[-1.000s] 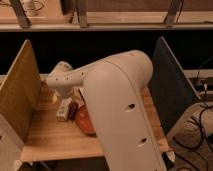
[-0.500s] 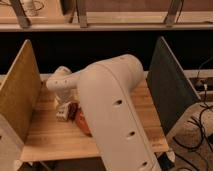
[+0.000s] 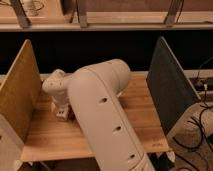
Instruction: Place the bottle in the ceramic bowl
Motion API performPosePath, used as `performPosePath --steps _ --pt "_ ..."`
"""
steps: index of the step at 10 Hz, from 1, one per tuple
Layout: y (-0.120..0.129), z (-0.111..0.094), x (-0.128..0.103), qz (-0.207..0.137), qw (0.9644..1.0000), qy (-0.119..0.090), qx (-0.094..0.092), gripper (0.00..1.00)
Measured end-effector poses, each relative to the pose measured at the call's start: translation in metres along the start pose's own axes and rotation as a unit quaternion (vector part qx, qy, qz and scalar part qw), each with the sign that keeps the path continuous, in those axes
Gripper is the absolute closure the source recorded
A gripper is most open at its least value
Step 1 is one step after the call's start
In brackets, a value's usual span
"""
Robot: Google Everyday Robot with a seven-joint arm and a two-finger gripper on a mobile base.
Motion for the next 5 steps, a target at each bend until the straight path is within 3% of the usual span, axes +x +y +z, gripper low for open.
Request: performPosePath --steps 3,5 --pt "0.0013 0.0077 -0.0036 -0.002 0.9998 0.003 -0.020 0.53" --pt "-0.0050 0.0042 -0.0101 0.006 0.9995 -0.007 -0.031 0.73"
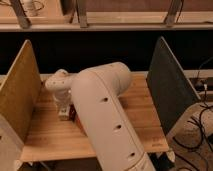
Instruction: Place the bottle in the ceramic bowl
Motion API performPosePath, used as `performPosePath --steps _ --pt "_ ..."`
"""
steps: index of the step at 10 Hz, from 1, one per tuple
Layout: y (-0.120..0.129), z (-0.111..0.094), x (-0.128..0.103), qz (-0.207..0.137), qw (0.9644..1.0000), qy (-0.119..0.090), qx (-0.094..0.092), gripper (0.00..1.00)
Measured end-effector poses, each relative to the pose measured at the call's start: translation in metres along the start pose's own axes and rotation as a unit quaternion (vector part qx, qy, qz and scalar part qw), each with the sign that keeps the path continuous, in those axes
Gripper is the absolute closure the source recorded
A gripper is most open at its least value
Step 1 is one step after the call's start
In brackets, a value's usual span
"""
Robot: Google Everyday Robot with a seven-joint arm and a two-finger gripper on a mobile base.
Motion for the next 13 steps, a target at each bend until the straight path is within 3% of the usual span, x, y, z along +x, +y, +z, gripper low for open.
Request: performPosePath --steps 3,4,6,9,11,13 --pt "-0.007 -0.010 -0.007 0.012 0.9996 -0.018 -0.017 0.99" --pt "-0.006 -0.015 -0.009 0.013 0.9994 -0.025 -0.020 1.00" --pt "-0.020 -0.045 -0.023 0.018 0.9976 -0.065 -0.018 1.00" --pt "-0.049 -0.106 -0.030 0.022 0.9912 -0.130 0.001 1.00" --pt "-0.064 -0.132 -0.017 0.026 0.9881 -0.151 0.012 1.00" --pt "-0.071 -0.151 0.009 0.016 0.9873 -0.156 0.027 1.00"
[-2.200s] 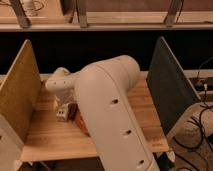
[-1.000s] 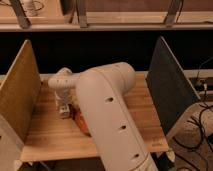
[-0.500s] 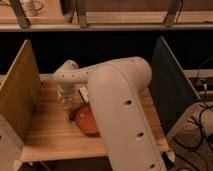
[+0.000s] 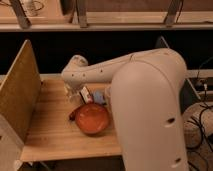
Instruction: Place the bottle in the ceramic bowl
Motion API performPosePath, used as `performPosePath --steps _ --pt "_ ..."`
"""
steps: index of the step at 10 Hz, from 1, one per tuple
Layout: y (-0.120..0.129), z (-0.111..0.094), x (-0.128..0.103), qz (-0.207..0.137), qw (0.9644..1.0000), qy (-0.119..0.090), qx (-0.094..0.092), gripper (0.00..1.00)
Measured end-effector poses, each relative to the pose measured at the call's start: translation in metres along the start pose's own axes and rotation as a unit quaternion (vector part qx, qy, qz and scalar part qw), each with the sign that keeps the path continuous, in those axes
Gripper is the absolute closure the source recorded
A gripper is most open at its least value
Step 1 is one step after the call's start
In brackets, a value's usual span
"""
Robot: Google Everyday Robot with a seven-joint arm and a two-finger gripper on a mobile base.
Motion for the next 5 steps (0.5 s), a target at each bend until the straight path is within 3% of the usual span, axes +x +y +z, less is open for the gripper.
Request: performPosePath --steps 2,5 --pt "-0.015 -0.022 0.032 -0.016 0.9994 0.012 0.027 1.00" --pt "-0.049 -0.048 0.068 -0.009 0.9968 0.032 0.072 1.00"
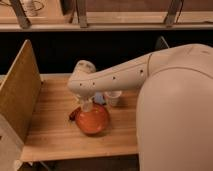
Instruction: Place the bottle in the ceramic bowl
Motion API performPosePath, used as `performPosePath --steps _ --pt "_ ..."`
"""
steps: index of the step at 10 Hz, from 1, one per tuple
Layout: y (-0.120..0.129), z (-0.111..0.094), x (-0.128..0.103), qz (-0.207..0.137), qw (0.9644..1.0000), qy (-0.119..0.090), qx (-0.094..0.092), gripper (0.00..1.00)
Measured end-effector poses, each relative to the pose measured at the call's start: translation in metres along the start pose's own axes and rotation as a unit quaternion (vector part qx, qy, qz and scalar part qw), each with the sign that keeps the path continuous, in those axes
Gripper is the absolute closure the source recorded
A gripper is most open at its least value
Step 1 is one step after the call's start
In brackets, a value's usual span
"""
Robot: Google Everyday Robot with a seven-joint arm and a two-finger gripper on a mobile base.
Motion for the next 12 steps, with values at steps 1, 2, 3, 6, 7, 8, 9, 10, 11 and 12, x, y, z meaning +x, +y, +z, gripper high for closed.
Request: performPosePath --steps 1,2,3,6,7,8,9,10,11,12 --pt "-0.012 -0.005 0.012 0.008 0.9998 0.010 0.015 1.00" --pt "-0.018 -0.005 0.024 0.014 0.9994 0.023 0.024 1.00" --pt "-0.019 -0.004 0.034 0.015 0.9989 0.034 0.027 0.99" --pt "-0.012 -0.001 0.051 0.011 0.9977 0.059 0.032 0.95" --pt "-0.013 0.000 0.052 0.012 0.9976 0.060 0.033 0.95" --pt "-0.013 0.000 0.051 0.012 0.9976 0.060 0.033 0.95" --pt "-0.013 0.000 0.051 0.012 0.9976 0.060 0.033 0.95" --pt "-0.013 0.000 0.051 0.012 0.9976 0.060 0.033 0.95" --pt "-0.013 0.000 0.051 0.012 0.9976 0.060 0.033 0.95" --pt "-0.013 0.000 0.051 0.012 0.9976 0.060 0.033 0.95"
